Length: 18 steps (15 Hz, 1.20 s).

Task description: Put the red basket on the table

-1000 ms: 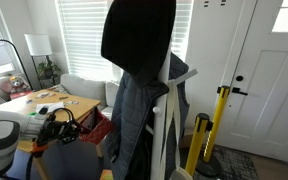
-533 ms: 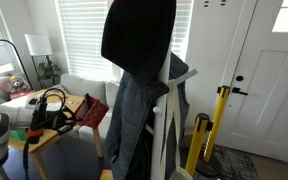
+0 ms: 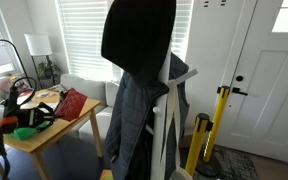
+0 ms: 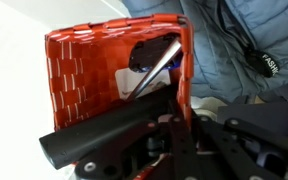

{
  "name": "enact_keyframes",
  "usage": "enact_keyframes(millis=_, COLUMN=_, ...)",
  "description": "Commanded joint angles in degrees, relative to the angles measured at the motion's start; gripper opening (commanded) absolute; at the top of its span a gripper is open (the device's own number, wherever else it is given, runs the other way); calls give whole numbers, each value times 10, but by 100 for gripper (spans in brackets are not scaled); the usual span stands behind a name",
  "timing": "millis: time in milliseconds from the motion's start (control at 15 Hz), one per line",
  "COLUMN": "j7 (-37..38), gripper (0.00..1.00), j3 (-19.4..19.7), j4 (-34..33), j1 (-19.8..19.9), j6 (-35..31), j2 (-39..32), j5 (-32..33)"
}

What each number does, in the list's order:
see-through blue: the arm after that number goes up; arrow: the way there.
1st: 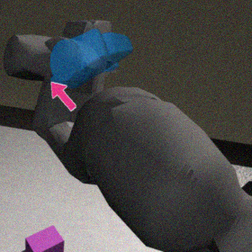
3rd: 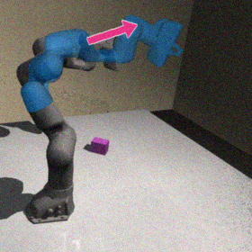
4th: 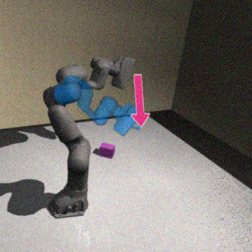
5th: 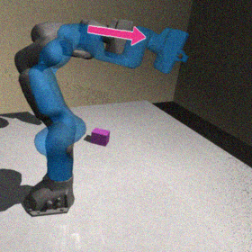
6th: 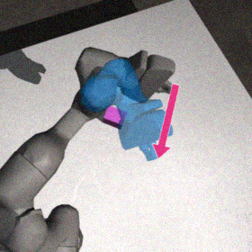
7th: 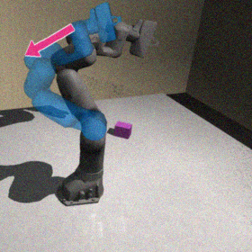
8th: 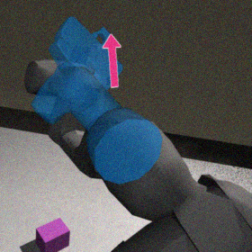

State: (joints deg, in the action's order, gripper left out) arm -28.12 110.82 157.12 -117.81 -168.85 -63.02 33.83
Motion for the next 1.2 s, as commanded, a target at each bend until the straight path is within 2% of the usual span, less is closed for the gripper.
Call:
enact_keyframes(millis=0, j7=0, gripper=4, j3=6, j4=0, j1=-25, j6=13, j2=1, j5=24)
enact_keyframes(millis=200, j7=3, gripper=4, j3=18, j4=2, j1=-70, j6=35, j2=3, j5=54)
enact_keyframes(millis=467, j7=3, gripper=4, j3=19, j4=3, j1=-68, j6=35, j2=4, j5=58)
enact_keyframes(millis=533, j7=3, gripper=1, j3=19, j4=3, j1=-68, j6=35, j2=5, j5=58)
enact_keyframes(millis=1133, j7=-72, gripper=1, j3=21, j4=-16, j1=-97, j6=20, j2=75, j5=71)
